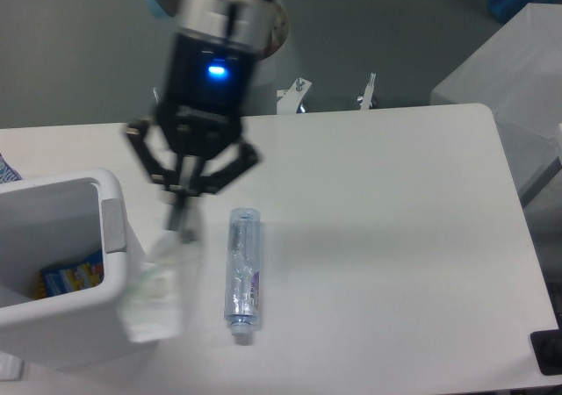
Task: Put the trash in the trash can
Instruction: 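Lift the cup and carry it over the white trash bin, then lower the cup into the bin and open the gripper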
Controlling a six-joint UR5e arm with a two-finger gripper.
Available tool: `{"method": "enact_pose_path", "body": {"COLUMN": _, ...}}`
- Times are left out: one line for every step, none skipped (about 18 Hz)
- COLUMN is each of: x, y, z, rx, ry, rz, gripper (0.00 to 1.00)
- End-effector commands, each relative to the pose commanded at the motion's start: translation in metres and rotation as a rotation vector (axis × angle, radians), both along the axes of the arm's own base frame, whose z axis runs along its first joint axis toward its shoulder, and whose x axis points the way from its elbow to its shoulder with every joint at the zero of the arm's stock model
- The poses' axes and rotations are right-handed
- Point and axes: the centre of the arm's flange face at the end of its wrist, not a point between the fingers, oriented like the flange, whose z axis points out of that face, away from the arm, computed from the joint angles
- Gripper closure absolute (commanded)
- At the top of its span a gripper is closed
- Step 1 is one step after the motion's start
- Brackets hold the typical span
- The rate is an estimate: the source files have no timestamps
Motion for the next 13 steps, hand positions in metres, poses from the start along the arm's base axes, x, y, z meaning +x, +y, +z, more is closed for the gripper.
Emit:
{"method": "enact_pose_path", "body": {"x": 0.013, "y": 0.003, "z": -0.007, "rx": -0.010, "ry": 0.015, "rz": -0.040, "gripper": 1.00}}
{"method": "enact_pose_path", "body": {"x": 0.026, "y": 0.006, "z": -0.016, "rx": -0.021, "ry": 0.028, "rz": -0.083, "gripper": 1.00}}
{"method": "enact_pose_path", "body": {"x": 0.038, "y": 0.008, "z": -0.024, "rx": -0.032, "ry": 0.040, "rz": -0.121, "gripper": 1.00}}
{"method": "enact_pose_path", "body": {"x": 0.048, "y": 0.011, "z": -0.029, "rx": -0.040, "ry": 0.047, "rz": -0.150, "gripper": 1.00}}
{"method": "enact_pose_path", "body": {"x": 0.057, "y": 0.013, "z": -0.036, "rx": -0.052, "ry": 0.044, "rz": -0.167, "gripper": 1.00}}
{"method": "enact_pose_path", "body": {"x": 0.062, "y": 0.015, "z": -0.044, "rx": -0.063, "ry": 0.040, "rz": -0.178, "gripper": 1.00}}
{"method": "enact_pose_path", "body": {"x": 0.067, "y": 0.017, "z": -0.052, "rx": -0.073, "ry": 0.038, "rz": -0.193, "gripper": 1.00}}
{"method": "enact_pose_path", "body": {"x": 0.075, "y": 0.019, "z": -0.059, "rx": -0.083, "ry": 0.039, "rz": -0.213, "gripper": 1.00}}
{"method": "enact_pose_path", "body": {"x": 0.081, "y": 0.022, "z": -0.064, "rx": -0.090, "ry": 0.036, "rz": -0.226, "gripper": 1.00}}
{"method": "enact_pose_path", "body": {"x": 0.082, "y": 0.024, "z": -0.068, "rx": -0.095, "ry": 0.033, "rz": -0.230, "gripper": 1.00}}
{"method": "enact_pose_path", "body": {"x": 0.086, "y": 0.026, "z": -0.072, "rx": -0.101, "ry": 0.029, "rz": -0.238, "gripper": 1.00}}
{"method": "enact_pose_path", "body": {"x": 0.089, "y": 0.027, "z": -0.075, "rx": -0.106, "ry": 0.026, "rz": -0.243, "gripper": 1.00}}
{"method": "enact_pose_path", "body": {"x": 0.088, "y": 0.027, "z": -0.077, "rx": -0.109, "ry": 0.024, "rz": -0.243, "gripper": 0.97}}
